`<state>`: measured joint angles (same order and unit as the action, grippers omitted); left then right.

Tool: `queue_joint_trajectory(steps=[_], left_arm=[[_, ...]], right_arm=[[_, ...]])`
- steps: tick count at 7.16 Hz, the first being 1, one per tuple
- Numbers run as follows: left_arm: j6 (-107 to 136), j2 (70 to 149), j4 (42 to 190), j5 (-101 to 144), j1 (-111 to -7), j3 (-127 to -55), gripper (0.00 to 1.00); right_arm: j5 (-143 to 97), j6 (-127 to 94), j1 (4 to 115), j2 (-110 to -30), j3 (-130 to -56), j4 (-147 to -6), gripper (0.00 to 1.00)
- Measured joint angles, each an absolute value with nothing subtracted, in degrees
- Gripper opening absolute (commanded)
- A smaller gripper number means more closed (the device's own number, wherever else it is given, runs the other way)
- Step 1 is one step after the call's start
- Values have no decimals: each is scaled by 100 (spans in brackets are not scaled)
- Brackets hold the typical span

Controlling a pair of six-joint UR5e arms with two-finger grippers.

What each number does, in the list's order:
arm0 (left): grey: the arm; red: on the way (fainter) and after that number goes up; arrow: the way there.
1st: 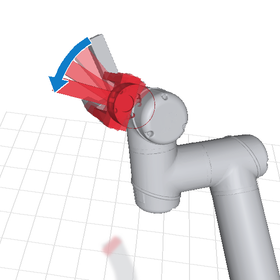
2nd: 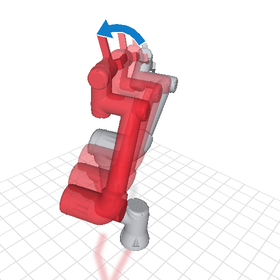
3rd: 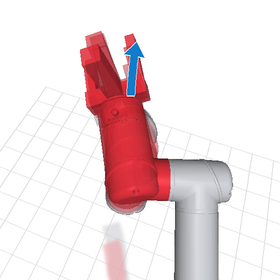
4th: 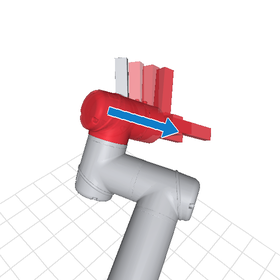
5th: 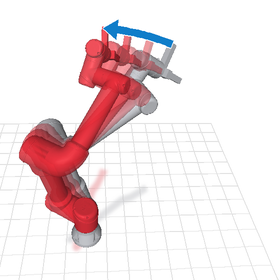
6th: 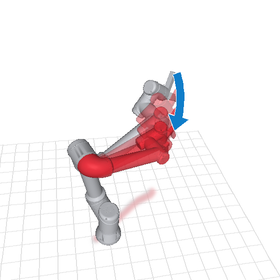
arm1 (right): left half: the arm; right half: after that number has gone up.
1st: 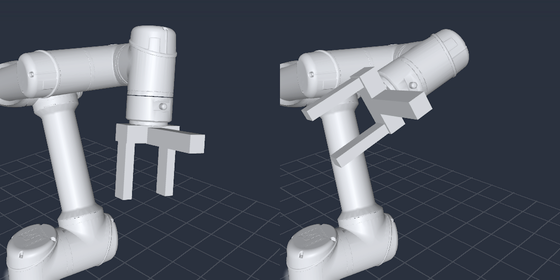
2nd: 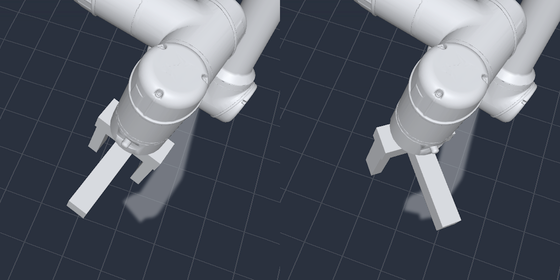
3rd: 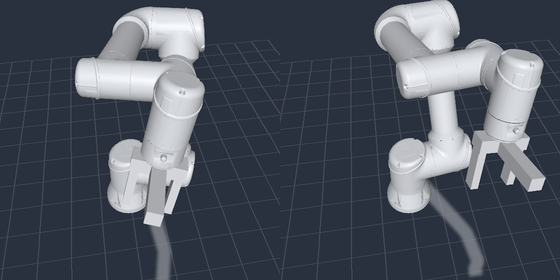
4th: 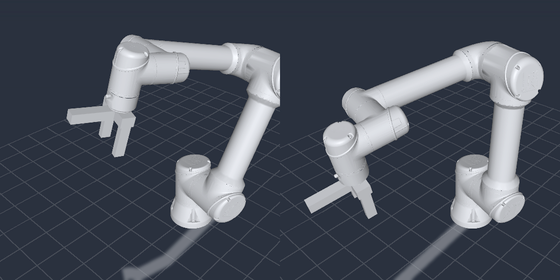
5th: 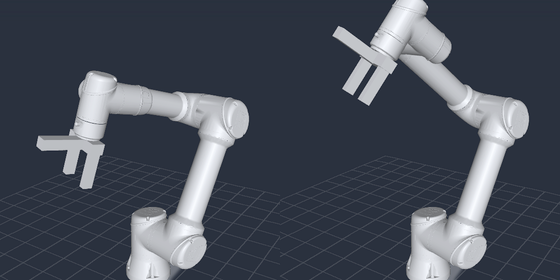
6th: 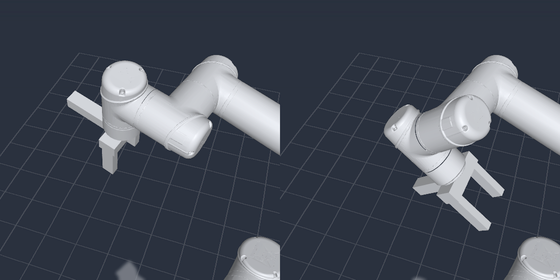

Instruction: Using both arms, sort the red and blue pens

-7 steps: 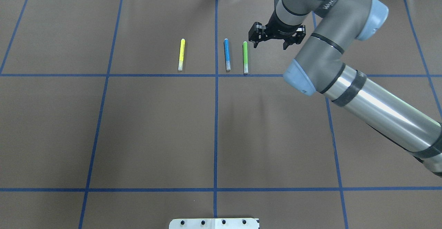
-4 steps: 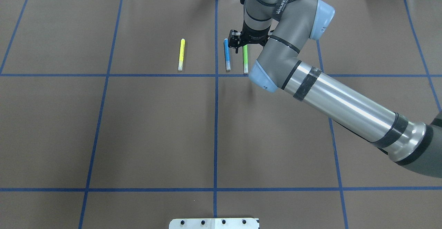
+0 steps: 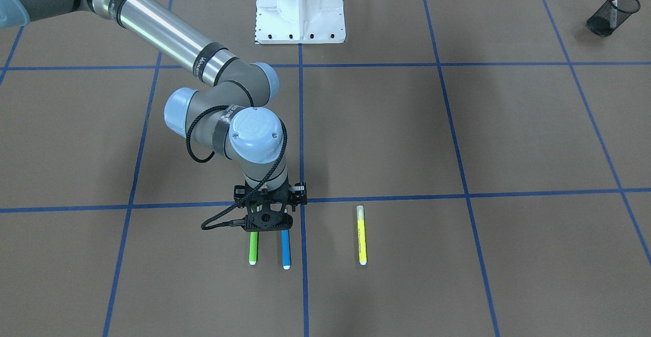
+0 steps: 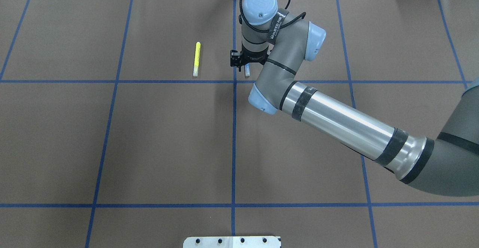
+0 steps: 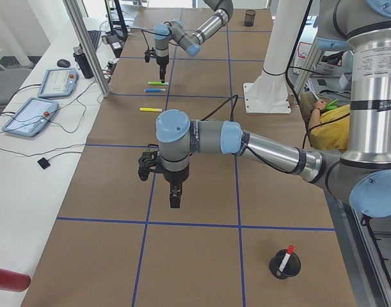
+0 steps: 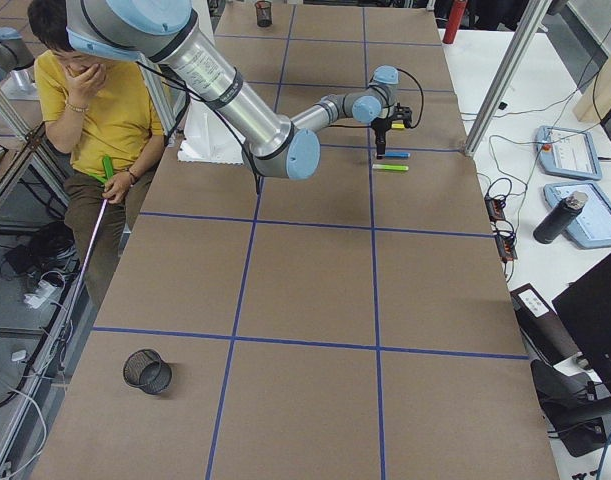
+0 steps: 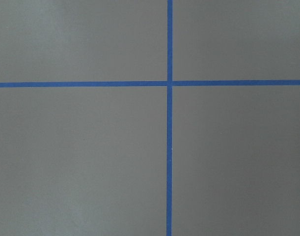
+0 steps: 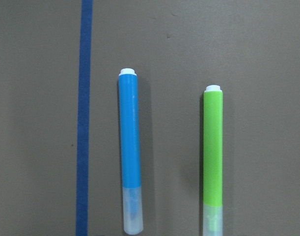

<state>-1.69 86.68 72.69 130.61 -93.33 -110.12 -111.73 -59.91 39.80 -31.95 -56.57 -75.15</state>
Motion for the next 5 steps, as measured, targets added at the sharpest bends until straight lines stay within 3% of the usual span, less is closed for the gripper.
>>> queue_joint_trajectory(steps=[1, 2, 3, 5], left_arm=[[-173, 8667, 7269, 13061, -9332, -11002, 100], [-175, 8666, 7269, 13060, -9332, -10999, 100], [-174, 8666, 7269, 13061, -9332, -10996, 100], [-168, 8666, 7269, 13061, -9334, -10993, 100]], right_arm=[[-11129, -6043, 3918, -3137, -5531, -7447, 54], [-11104, -6063, 3879, -3115, -5464, -7410, 46], [-11091, -6069, 3856, -3107, -5428, -7376, 41], [-11084, -6073, 3844, -3108, -5400, -7337, 42]])
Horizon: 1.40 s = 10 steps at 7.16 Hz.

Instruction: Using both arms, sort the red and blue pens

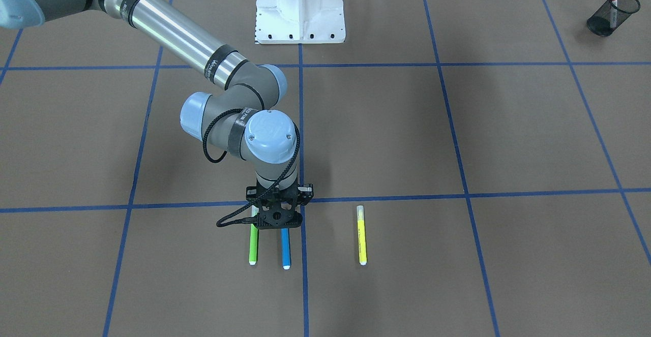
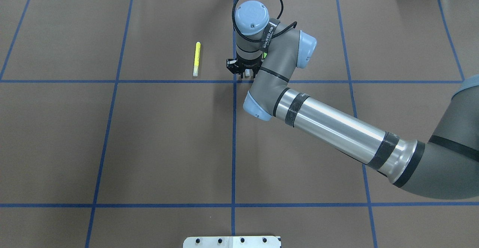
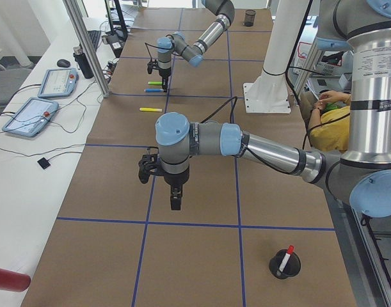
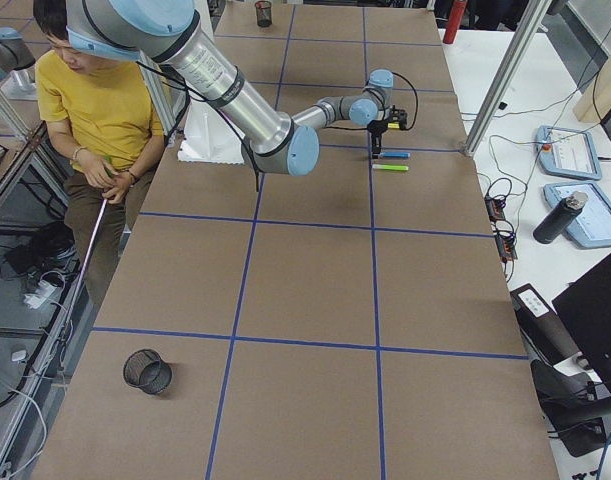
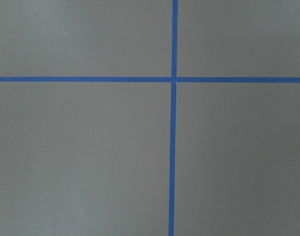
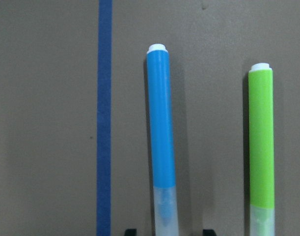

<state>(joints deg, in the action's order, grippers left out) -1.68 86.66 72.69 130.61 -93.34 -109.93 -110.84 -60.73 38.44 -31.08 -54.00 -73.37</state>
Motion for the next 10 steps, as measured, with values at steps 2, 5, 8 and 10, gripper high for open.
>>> queue_joint_trajectory(steps=[2, 5, 8, 10], left_arm=[[-167, 8666, 7269, 13061, -9334, -10991, 100], [-167, 8666, 7269, 13061, -9334, -10987, 100], [-167, 8666, 7269, 13061, -9334, -10986, 100], [-167, 8666, 7268, 13061, -9334, -10986, 100]], right_arm=[[-11083, -6077, 3841, -3106, -5390, -7331, 42], [-11083, -6074, 3841, -3108, -5372, -7330, 37], [-11083, -6074, 3842, -3076, -5315, -7325, 27], [-11081, -6073, 3843, -3055, -5296, -7323, 12]])
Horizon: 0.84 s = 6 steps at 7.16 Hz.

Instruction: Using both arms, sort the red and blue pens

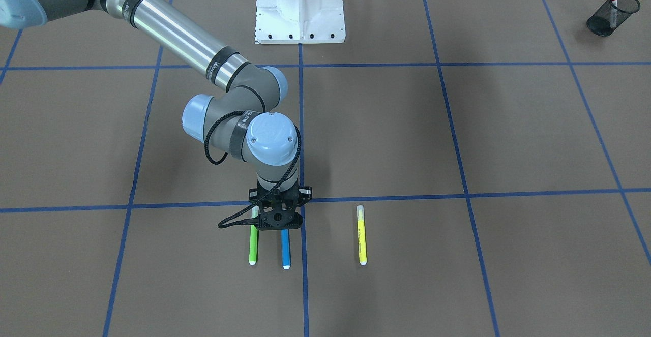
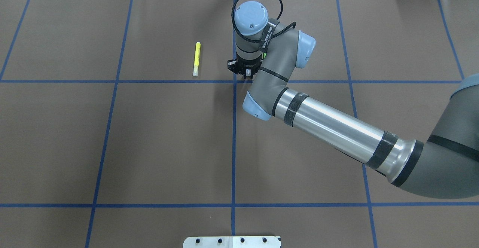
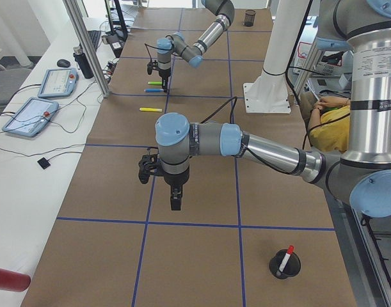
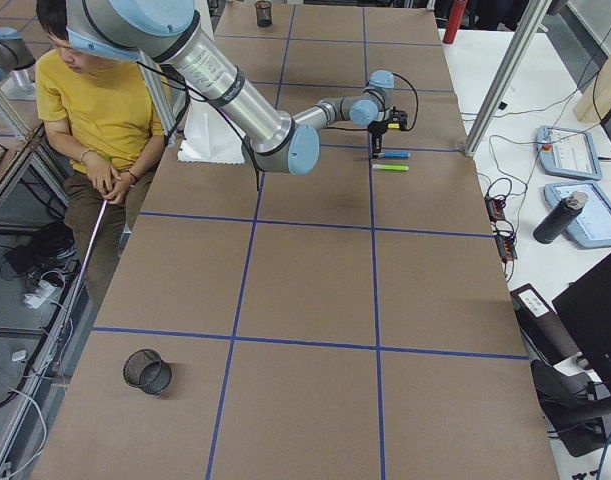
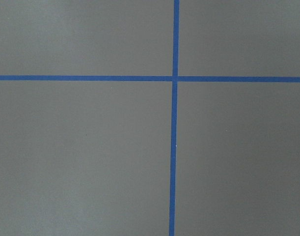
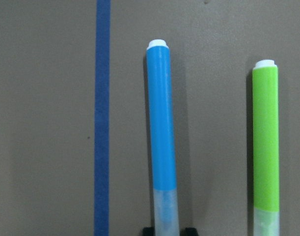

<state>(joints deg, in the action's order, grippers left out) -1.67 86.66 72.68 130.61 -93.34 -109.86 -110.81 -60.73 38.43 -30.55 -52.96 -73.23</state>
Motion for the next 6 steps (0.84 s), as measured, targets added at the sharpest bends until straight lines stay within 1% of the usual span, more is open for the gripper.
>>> queue_joint_trajectory(steps=[1, 2, 4, 6], left_arm=[[-167, 8666, 7268, 13061, -9334, -10986, 100], [-167, 8666, 7269, 13061, -9334, -10986, 100], [-167, 8666, 7268, 13061, -9334, -10986, 100], [-165, 8664, 7269, 13059, -9334, -10981, 100]], right_arm=[[-11077, -6073, 3843, -3042, -5293, -7327, 2], [-11075, -6073, 3842, -3032, -5293, -7329, 0], [-11076, -6112, 3873, -2949, -5317, -7348, 0], [-11110, -6273, 3968, -2852, -5553, -7486, 0]])
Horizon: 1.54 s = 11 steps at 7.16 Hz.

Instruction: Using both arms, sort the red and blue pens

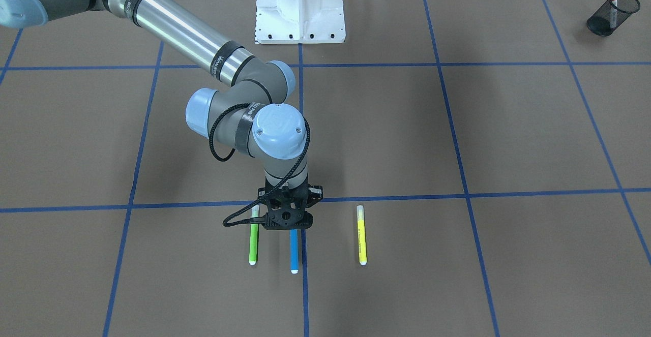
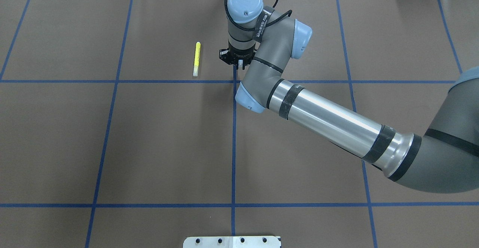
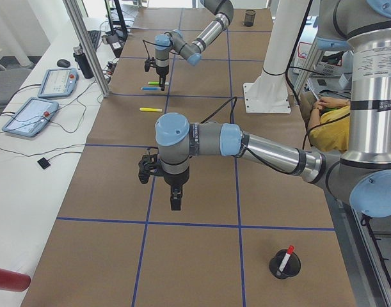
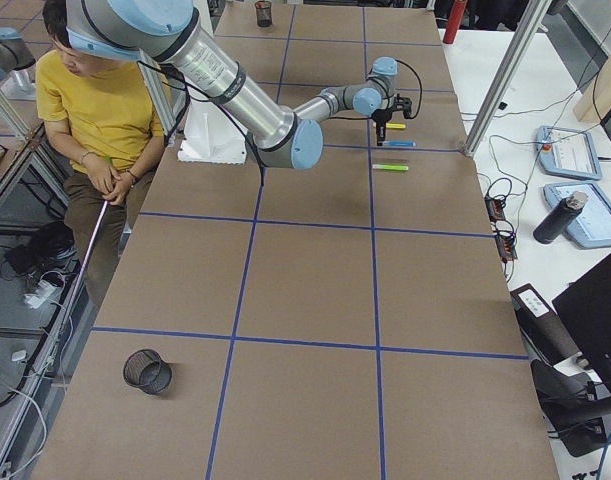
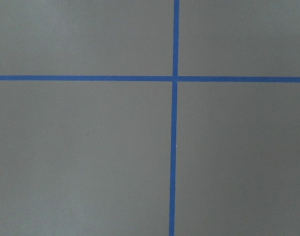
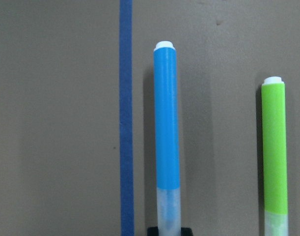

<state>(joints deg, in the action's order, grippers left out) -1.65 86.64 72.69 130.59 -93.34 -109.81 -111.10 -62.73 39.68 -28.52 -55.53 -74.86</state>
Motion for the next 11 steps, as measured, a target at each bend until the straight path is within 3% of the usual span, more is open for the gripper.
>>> queue_joint_trajectory(steps=[4, 8, 11], left_arm=[[-160, 8444, 7290, 13054, -9342, -10962, 100], [-519, 8230, 7567, 13063, -9351, -10995, 100], [-881, 7595, 8722, 13096, -9366, -11014, 100]], right_arm=[[-11797, -6298, 4484, -3036, -7039, -8855, 0], [-12291, -5738, 5020, -4412, -9645, -10271, 0], [-12495, -4534, 5690, -5326, -10873, -11133, 0]])
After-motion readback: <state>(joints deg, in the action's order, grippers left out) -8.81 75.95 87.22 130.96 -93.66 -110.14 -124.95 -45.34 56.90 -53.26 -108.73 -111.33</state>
